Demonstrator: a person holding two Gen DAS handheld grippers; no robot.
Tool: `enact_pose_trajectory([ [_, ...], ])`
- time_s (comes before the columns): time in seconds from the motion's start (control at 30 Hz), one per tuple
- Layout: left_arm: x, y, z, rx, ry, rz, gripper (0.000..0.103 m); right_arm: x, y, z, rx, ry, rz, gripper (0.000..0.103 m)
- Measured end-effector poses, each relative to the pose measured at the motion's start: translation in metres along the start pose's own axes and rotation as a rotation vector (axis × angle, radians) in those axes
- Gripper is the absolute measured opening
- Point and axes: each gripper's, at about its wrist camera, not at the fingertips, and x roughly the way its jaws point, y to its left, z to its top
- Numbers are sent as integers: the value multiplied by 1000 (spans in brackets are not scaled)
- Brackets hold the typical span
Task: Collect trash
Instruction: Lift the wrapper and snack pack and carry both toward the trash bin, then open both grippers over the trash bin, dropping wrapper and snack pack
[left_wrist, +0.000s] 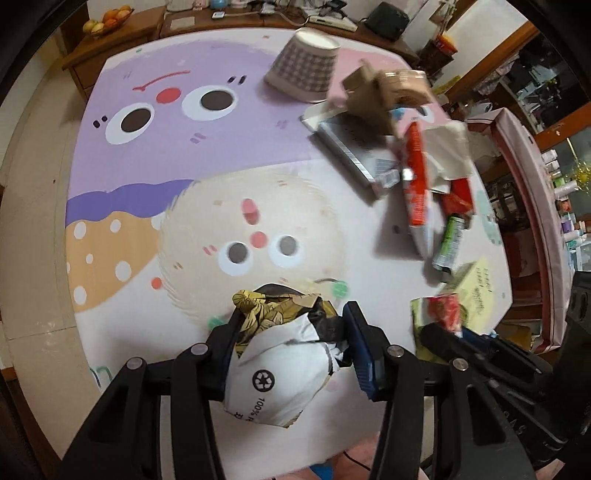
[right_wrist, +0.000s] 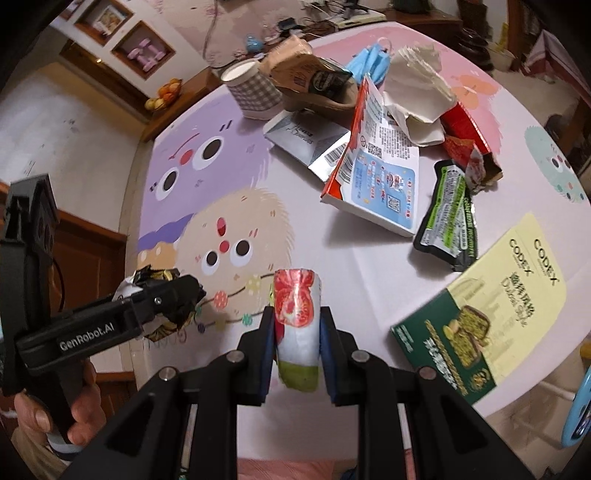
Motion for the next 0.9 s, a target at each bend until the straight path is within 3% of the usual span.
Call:
enact_pose_trajectory([
  [0.27, -26, -69, -50, -24, -89, -23, 49, -39, -19, -27, -115, -18, 77, 22],
  [0.57, -25, -146, -127, -138, -172, -48, 49, -83, -92, -79, -254, 23, 119, 22],
  [0.73, -8, -174, -167, -169, -159, -83, 49, -88, -133, -107, -259, 71, 109, 22],
  [0.9, 25, -183, -204, -165, -129, -82, 49, -65, -168, -139, -221, 139, 88, 22],
])
